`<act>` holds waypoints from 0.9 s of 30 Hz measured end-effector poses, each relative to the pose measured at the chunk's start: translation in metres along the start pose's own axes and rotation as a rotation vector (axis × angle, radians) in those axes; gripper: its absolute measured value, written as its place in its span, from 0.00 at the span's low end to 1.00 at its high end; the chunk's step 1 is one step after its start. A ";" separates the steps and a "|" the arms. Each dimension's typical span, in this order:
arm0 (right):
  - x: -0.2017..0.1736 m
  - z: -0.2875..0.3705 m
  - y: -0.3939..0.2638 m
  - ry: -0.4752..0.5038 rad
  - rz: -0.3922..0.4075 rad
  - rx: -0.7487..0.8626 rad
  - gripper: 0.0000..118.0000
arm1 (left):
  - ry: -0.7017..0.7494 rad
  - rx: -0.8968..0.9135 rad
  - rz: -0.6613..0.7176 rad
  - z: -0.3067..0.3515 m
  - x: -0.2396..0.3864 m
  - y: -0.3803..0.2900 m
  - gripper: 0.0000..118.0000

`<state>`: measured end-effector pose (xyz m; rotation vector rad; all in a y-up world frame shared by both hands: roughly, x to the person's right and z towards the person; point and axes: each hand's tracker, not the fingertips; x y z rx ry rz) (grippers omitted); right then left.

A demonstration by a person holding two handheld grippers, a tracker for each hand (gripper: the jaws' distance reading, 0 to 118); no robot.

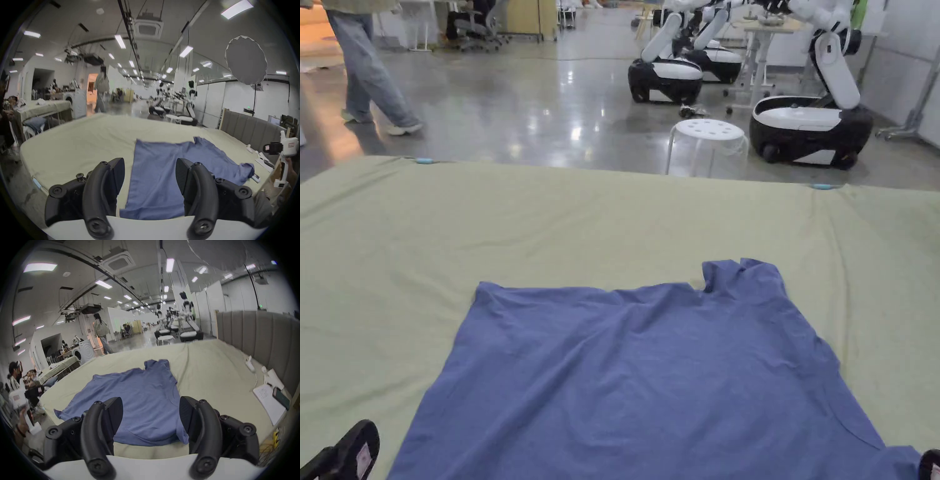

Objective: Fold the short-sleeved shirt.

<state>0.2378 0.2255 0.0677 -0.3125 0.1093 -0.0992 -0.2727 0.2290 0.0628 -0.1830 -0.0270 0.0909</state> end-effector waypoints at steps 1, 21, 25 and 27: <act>-0.007 0.001 0.000 -0.002 0.028 0.023 0.68 | 0.046 0.017 -0.038 0.002 0.008 0.004 0.55; -0.060 -0.028 -0.024 -0.039 0.169 -0.059 0.00 | 0.007 -0.029 -0.090 0.020 0.039 0.005 0.03; -0.063 -0.025 -0.024 -0.043 0.177 -0.050 0.00 | 0.006 -0.028 -0.056 0.023 0.030 0.008 0.03; -0.062 -0.023 -0.025 -0.038 0.166 -0.052 0.00 | 0.008 -0.046 -0.049 0.023 0.016 0.004 0.03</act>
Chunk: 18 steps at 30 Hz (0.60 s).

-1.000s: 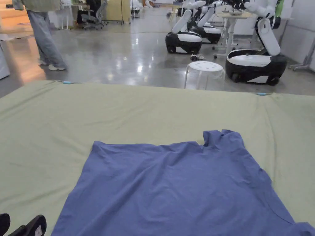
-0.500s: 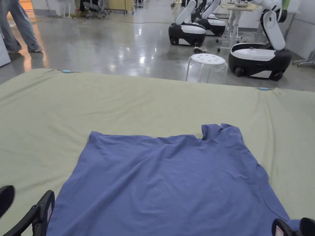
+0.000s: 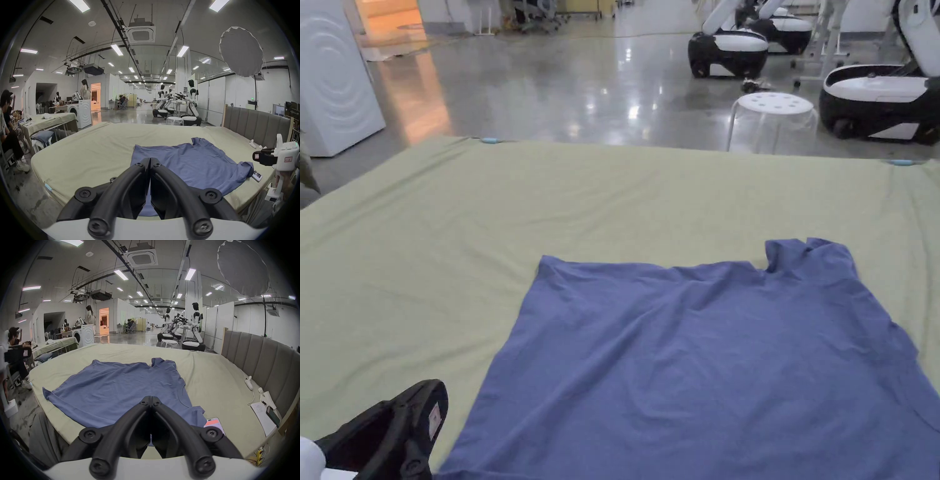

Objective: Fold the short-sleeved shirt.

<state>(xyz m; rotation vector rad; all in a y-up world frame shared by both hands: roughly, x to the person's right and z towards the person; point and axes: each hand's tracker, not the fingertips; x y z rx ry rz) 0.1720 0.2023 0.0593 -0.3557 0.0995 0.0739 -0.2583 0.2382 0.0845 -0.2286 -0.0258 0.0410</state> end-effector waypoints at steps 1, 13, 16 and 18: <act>0.000 0.001 -0.001 0.005 -0.005 -0.001 0.00 | 0.008 -0.021 0.014 -0.001 -0.008 -0.004 0.03; 0.010 0.005 -0.013 0.014 -0.048 -0.060 0.00 | -0.025 -0.386 0.194 -0.058 -0.079 -0.087 0.52; 0.014 0.006 -0.014 0.002 -0.059 -0.072 0.00 | -0.007 -0.438 0.282 -0.074 -0.091 -0.100 0.52; 0.017 0.006 -0.016 -0.005 -0.075 -0.082 0.00 | 0.017 -0.456 0.325 -0.083 -0.095 -0.106 0.51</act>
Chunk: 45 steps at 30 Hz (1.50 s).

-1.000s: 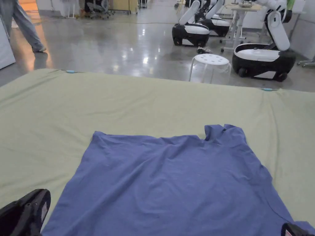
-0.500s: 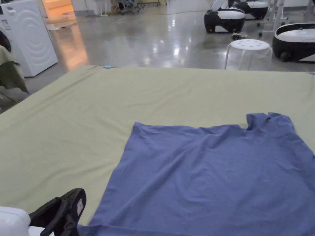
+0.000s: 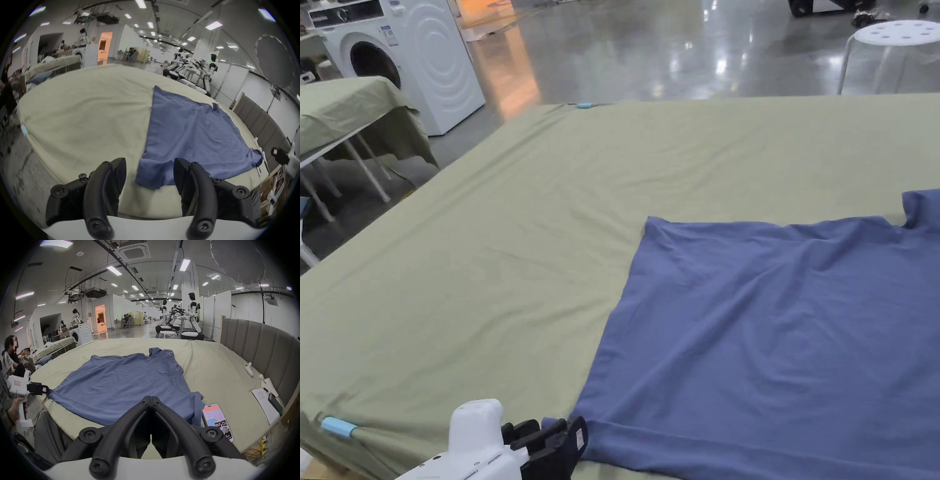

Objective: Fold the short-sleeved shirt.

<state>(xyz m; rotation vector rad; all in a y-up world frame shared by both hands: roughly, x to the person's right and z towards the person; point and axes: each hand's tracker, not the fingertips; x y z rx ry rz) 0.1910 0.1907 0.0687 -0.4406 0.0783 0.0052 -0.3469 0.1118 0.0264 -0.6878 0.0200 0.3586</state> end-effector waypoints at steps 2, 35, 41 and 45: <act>0.003 0.000 -0.002 -0.010 -0.015 -0.011 0.00 | -0.017 -0.051 0.016 -0.007 -0.004 0.000 0.46; 0.087 -0.058 -0.053 -0.131 -0.280 -0.188 0.07 | 0.014 0.042 -0.105 -0.001 0.010 -0.003 0.08; 0.068 -0.008 -0.057 -0.182 -0.291 -0.144 0.06 | 0.014 0.088 -0.141 0.033 0.020 0.019 0.08; 0.058 0.025 -0.061 -0.209 -0.274 -0.160 0.06 | 0.003 0.086 -0.135 0.055 0.014 0.020 0.08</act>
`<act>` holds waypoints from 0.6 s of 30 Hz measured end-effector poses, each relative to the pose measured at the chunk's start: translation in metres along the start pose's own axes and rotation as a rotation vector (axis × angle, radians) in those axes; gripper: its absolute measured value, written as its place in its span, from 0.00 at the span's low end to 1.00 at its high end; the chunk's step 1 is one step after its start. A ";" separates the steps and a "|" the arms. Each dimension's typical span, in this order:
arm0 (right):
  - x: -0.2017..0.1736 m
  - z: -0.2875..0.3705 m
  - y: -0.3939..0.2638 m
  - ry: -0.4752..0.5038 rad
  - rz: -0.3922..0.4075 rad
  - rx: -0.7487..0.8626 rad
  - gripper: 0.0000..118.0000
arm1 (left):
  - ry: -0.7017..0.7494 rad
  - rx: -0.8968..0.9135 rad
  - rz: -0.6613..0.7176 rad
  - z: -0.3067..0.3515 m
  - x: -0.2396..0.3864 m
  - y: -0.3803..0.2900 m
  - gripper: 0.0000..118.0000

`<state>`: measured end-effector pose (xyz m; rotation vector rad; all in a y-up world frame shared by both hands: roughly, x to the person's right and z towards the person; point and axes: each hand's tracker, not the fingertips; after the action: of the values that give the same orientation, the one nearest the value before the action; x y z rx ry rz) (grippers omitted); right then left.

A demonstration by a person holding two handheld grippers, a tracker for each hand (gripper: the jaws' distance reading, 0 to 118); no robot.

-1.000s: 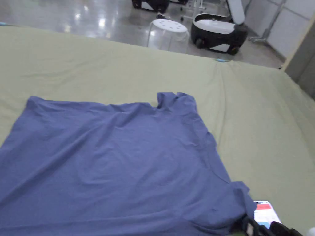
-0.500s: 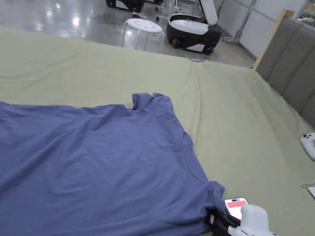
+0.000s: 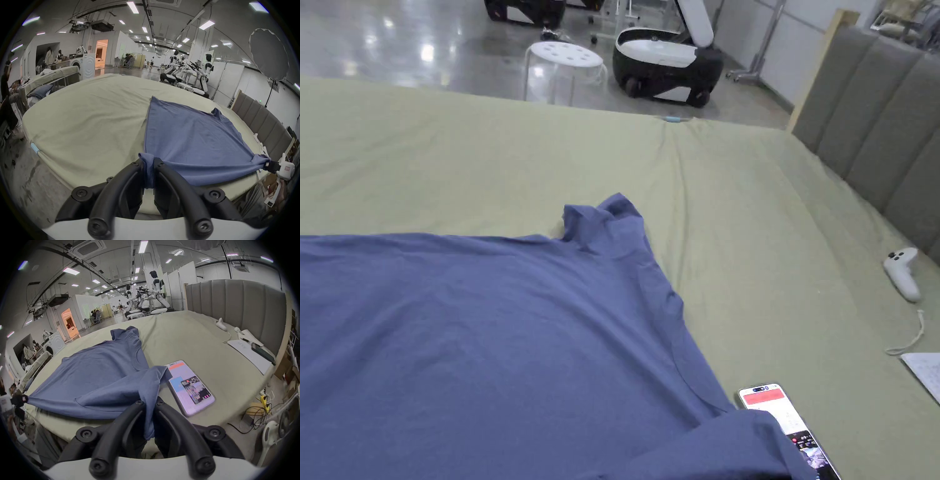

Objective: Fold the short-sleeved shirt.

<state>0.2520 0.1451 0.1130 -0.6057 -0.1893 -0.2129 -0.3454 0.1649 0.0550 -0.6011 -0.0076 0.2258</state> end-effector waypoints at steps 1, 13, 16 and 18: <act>0.000 0.009 -0.001 -0.008 -0.006 -0.003 0.06 | 0.008 -0.006 -0.010 0.006 -0.001 0.000 0.08; -0.013 -0.026 0.075 0.076 0.131 0.101 0.06 | -0.067 0.091 -0.139 -0.038 0.020 0.065 0.08; -0.015 -0.079 0.112 0.111 0.116 0.078 0.06 | -0.084 0.079 -0.128 -0.088 0.022 0.100 0.08; -0.019 -0.118 0.133 0.121 0.099 0.025 0.06 | -0.072 0.038 -0.117 -0.123 0.021 0.116 0.08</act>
<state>0.2803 0.1859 -0.0590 -0.5738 -0.0451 -0.1505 -0.3398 0.1938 -0.1131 -0.5526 -0.1076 0.1341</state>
